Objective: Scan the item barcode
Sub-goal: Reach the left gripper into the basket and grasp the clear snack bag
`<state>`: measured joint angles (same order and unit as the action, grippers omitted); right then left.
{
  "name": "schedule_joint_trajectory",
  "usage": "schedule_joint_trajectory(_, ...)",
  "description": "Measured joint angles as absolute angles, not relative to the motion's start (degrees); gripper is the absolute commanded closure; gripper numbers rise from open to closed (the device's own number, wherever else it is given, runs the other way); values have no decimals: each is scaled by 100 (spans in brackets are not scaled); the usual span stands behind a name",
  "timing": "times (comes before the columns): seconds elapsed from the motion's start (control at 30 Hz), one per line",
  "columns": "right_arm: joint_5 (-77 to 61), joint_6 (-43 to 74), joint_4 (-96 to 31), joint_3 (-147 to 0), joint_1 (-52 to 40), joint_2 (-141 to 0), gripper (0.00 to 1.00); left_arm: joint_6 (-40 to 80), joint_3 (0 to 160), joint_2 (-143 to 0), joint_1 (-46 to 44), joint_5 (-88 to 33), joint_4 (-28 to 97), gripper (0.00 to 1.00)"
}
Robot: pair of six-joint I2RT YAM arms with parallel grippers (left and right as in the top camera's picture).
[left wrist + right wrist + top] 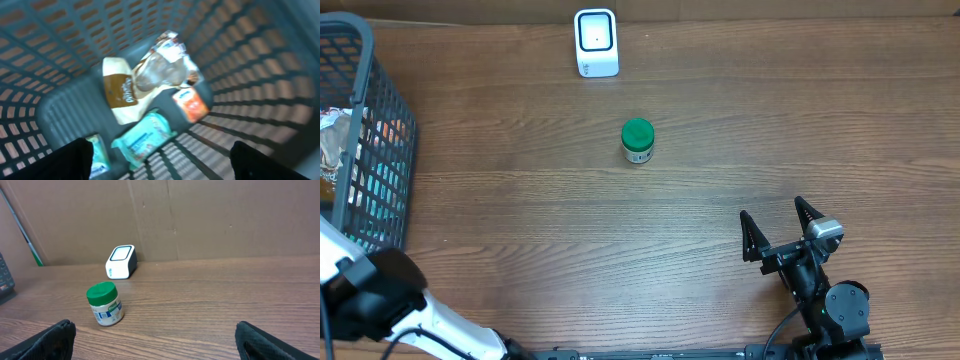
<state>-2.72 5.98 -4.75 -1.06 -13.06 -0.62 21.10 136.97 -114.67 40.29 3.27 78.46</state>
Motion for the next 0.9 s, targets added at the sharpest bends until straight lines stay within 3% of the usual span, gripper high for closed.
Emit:
schedule_joint_trajectory(0.63,-274,598,-478,-106,-1306,-62,0,884,13686,-13515,4313,567,7426,13)
schedule_joint_trajectory(0.8,-274,596,-475,-106,-1306,-62,0,543,13686,-13904,4313,561,7352,18)
schedule_joint_trajectory(0.9,-274,598,-478,-106,-1306,-62,0,333,13686,-14212,4311,513,7347,29)
